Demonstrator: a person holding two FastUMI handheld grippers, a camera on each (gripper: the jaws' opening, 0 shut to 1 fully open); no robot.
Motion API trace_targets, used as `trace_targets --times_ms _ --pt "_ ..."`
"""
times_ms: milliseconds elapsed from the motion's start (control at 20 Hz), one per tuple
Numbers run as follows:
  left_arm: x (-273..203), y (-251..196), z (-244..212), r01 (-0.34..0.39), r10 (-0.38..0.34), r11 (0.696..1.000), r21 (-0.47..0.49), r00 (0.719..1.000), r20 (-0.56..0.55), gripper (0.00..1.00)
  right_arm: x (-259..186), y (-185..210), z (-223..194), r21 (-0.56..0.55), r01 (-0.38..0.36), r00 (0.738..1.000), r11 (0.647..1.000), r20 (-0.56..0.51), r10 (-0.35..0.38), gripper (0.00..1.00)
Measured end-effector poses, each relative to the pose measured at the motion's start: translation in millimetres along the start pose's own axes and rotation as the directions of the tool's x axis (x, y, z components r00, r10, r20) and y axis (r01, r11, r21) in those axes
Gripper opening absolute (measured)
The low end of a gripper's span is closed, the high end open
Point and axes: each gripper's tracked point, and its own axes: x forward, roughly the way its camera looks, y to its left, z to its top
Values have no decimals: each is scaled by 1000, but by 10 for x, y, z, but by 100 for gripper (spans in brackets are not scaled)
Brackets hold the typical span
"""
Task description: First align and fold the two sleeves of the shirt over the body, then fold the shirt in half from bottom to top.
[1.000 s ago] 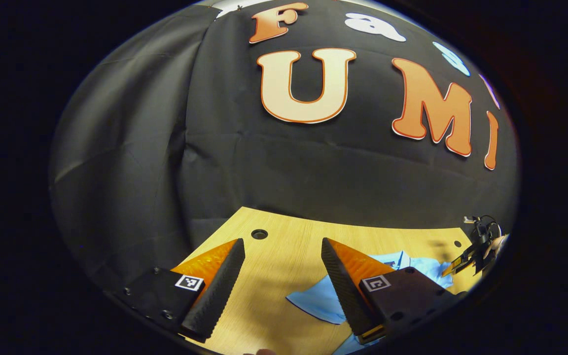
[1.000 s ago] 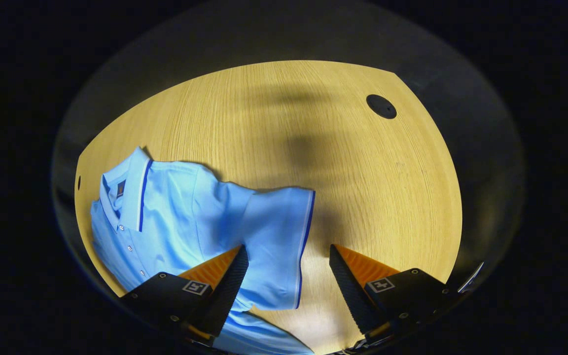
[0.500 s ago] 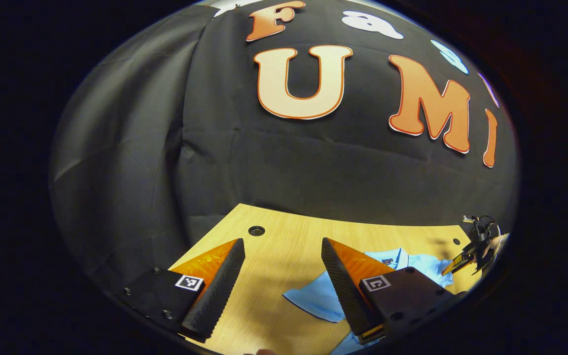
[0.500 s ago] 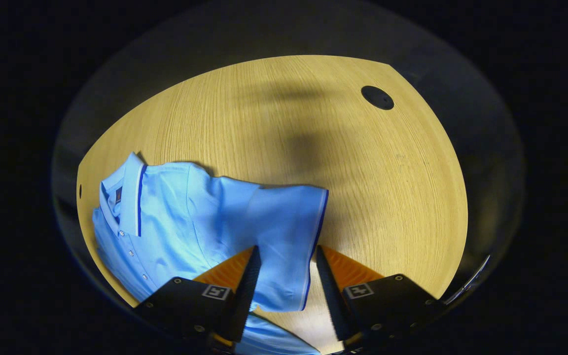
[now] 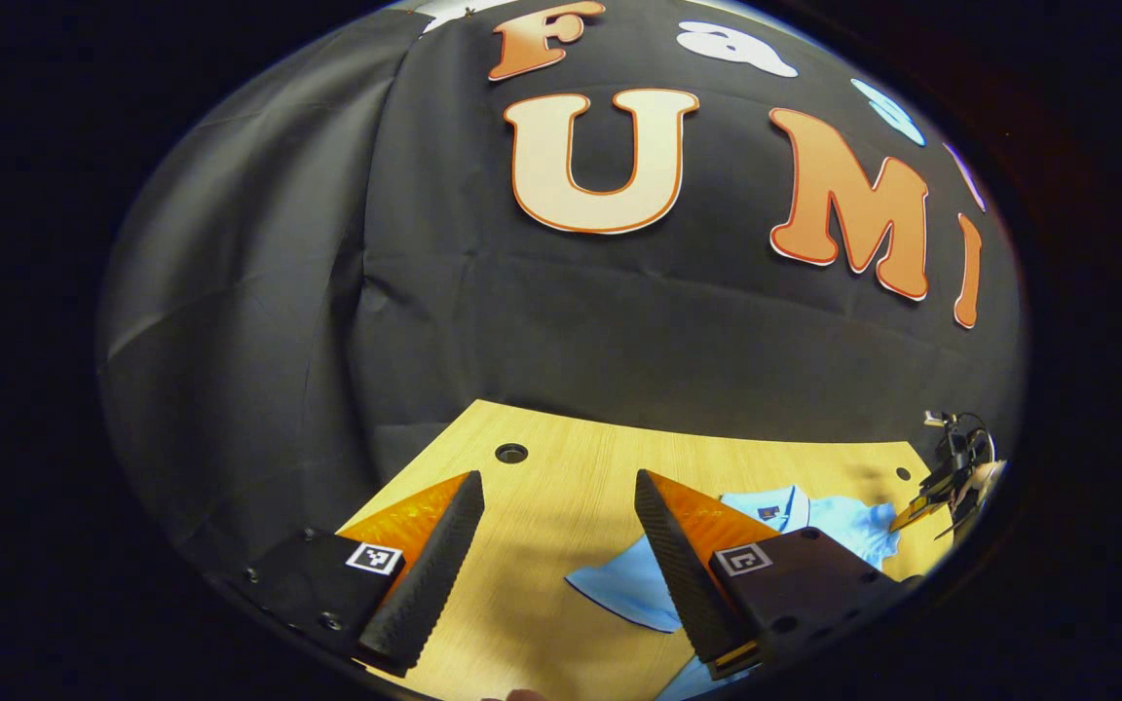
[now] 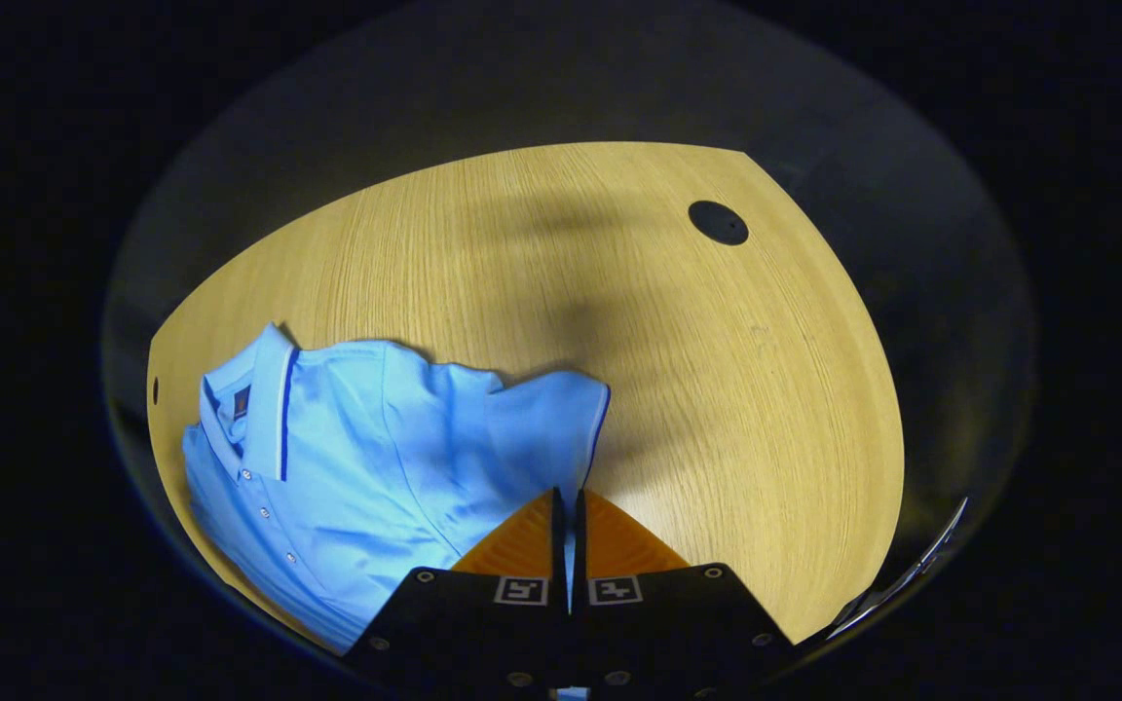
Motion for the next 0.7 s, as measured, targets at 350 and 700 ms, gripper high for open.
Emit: trace_targets --times_ms 350,700 --pt "-58 112 28 16 -17 1000 16 1000 19 100 -651 367 85 -64 -60 993 996 100 66 1" --pt "-91 331 46 34 -35 999 29 999 32 100 -1059 1145 -10 -213 -120 973 970 167 157 0"
